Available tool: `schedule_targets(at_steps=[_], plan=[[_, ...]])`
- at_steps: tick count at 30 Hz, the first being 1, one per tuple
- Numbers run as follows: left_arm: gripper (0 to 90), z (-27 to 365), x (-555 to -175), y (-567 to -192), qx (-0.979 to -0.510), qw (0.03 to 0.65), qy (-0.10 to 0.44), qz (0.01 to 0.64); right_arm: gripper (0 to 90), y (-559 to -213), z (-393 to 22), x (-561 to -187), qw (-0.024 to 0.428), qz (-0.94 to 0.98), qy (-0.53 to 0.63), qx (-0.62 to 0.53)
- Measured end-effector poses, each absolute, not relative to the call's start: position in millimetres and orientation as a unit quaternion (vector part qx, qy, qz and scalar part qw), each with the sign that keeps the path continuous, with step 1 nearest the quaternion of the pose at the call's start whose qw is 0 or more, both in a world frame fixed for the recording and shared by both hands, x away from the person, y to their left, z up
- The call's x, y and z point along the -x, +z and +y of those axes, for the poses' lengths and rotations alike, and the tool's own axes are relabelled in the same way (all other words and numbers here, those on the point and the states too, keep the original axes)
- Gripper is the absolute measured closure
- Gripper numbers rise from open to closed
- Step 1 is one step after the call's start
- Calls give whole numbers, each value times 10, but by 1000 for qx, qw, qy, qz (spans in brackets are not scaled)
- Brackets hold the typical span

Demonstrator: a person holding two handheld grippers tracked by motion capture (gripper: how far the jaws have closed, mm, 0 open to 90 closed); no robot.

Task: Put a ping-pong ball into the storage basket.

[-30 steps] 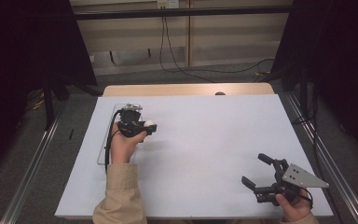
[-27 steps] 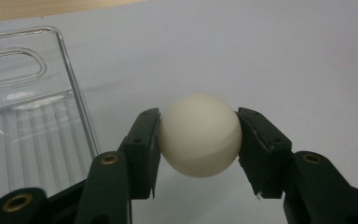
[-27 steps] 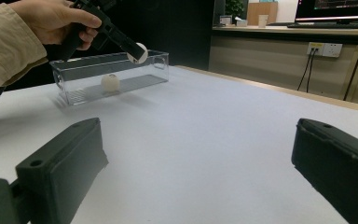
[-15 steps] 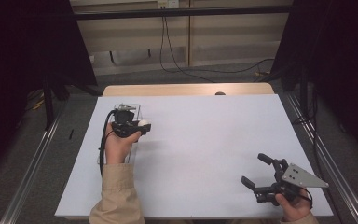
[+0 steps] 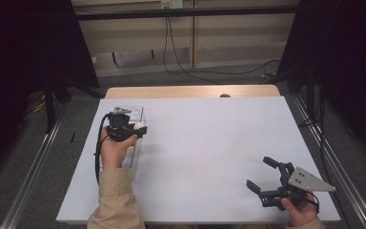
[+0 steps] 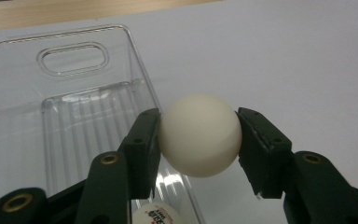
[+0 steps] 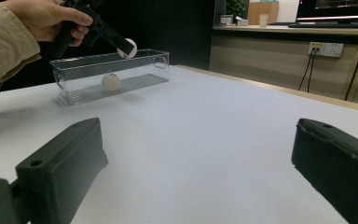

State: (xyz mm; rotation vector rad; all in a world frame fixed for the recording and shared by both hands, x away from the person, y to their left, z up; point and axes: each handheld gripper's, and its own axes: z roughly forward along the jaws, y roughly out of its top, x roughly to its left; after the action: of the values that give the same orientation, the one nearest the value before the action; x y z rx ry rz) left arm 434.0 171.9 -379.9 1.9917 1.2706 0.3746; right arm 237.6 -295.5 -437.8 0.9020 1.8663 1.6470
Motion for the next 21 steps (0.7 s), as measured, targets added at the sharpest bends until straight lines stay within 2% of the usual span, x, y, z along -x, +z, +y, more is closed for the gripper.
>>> schedule_targets(at_steps=[21], plan=[[512, 1904, -4309, -3821, -765, 351, 173, 511, 18, -4380, -2941, -2384, 243, 684, 604, -330]])
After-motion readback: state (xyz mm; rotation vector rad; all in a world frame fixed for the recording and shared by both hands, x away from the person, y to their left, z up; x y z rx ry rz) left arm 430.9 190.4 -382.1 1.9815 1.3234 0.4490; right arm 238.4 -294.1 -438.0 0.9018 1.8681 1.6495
